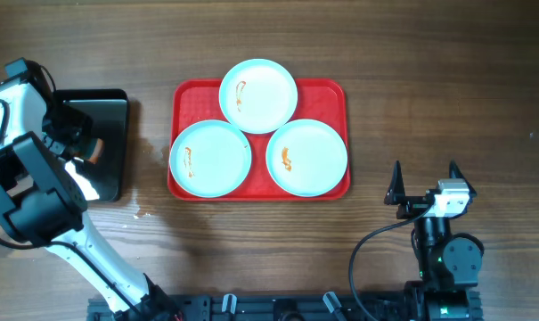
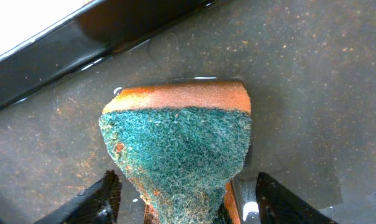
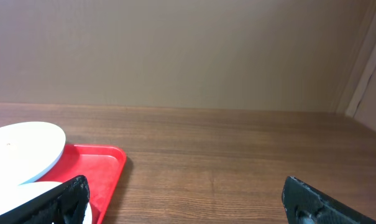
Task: Clean dirty plates on tray and stack at the side
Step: 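Lower the left gripper and grasp the green-orange sponge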
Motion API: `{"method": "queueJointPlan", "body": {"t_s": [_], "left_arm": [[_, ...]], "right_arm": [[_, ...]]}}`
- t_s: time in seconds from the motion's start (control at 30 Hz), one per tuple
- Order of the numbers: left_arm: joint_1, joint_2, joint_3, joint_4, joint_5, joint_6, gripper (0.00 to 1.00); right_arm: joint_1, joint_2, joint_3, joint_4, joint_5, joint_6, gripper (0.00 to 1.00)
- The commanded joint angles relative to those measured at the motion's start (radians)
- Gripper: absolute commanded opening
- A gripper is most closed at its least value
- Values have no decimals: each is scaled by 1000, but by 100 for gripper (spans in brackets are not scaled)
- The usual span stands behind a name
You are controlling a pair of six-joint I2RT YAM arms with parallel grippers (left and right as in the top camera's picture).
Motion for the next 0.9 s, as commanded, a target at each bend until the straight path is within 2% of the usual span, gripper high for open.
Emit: {"method": "queueJointPlan", "body": {"t_s": [0.0, 0.4, 0.53, 0.6, 0.67, 0.87], "left_arm": [[2, 16, -4, -2, 10, 0, 68], [2, 40, -5, -1, 9, 4, 54], [2, 40, -5, -8, 9, 4, 36], [2, 40, -5, -8, 9, 4, 24], [2, 39, -5, -12, 8, 4, 4], [2, 27, -5, -42, 9, 3, 4]], "right_arm": [[-6, -10, -1, 4, -13, -5, 100], [-6, -10, -1, 4, -13, -5, 100], [-6, -10, -1, 4, -13, -5, 100], [-6, -10, -1, 4, -13, -5, 100], [-6, -10, -1, 4, -13, -5, 100], [-6, -10, -1, 4, -13, -5, 100]]}}
